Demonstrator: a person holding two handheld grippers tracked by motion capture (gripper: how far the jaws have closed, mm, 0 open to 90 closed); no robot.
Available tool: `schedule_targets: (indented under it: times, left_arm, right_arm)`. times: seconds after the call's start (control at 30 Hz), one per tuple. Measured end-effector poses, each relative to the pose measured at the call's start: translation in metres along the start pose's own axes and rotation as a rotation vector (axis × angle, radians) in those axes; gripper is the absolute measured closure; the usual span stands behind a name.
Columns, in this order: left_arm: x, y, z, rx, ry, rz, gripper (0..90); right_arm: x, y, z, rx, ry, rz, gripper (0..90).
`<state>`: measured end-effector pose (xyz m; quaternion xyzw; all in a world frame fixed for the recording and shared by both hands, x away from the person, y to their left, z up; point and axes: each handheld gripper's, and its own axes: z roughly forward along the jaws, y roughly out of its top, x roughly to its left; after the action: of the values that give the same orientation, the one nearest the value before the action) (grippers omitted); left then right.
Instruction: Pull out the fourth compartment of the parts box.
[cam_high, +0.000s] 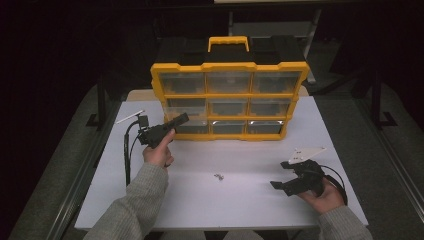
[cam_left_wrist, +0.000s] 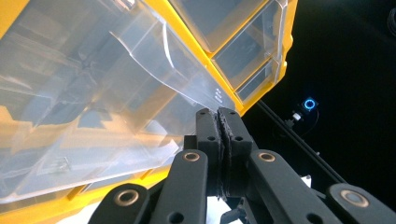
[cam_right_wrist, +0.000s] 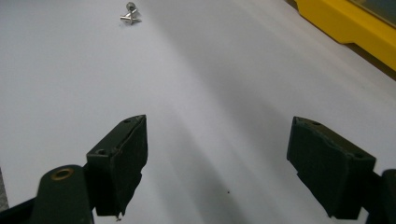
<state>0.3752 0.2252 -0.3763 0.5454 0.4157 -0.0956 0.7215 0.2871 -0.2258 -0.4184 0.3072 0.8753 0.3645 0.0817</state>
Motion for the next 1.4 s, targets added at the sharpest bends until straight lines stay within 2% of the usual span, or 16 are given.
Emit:
schedule_targets:
  times: [0.73,0.83,1.03,1.07,1.17,1.23,1.27,1.4]
  left_arm:
    - [-0.003,-0.004,-0.004,0.01,-0.017,0.018,88.4]
    - [-0.003,-0.003,-0.005,0.026,-0.008,0.029,88.4]
    - [-0.01,-0.001,-0.01,0.098,0.029,0.099,84.2]
    - [-0.013,0.001,-0.01,0.129,0.035,0.137,83.3]
    - [-0.02,0.005,-0.01,0.167,0.041,0.184,80.3]
    - [-0.025,0.01,-0.01,0.199,0.047,0.223,79.0]
    - [-0.03,0.015,-0.011,0.226,0.056,0.256,78.4]
    - [-0.042,0.027,-0.01,0.284,0.071,0.323,75.8]
  right_arm:
    - [0.001,-0.001,0.003,0.017,-0.003,0.0,19.3]
    - [0.001,-0.001,0.003,0.018,0.0,-0.001,19.3]
    - [0.002,0.0,0.003,0.013,0.0,-0.007,19.3]
    - [0.002,0.0,0.003,0.012,0.0,-0.006,19.3]
    - [0.003,0.001,0.002,0.01,0.001,-0.004,19.3]
    - [0.003,0.001,0.002,0.005,0.001,-0.006,19.3]
    - [0.003,0.002,0.002,0.005,0.001,-0.006,19.3]
    - [0.002,0.001,0.002,0.007,0.001,-0.009,19.1]
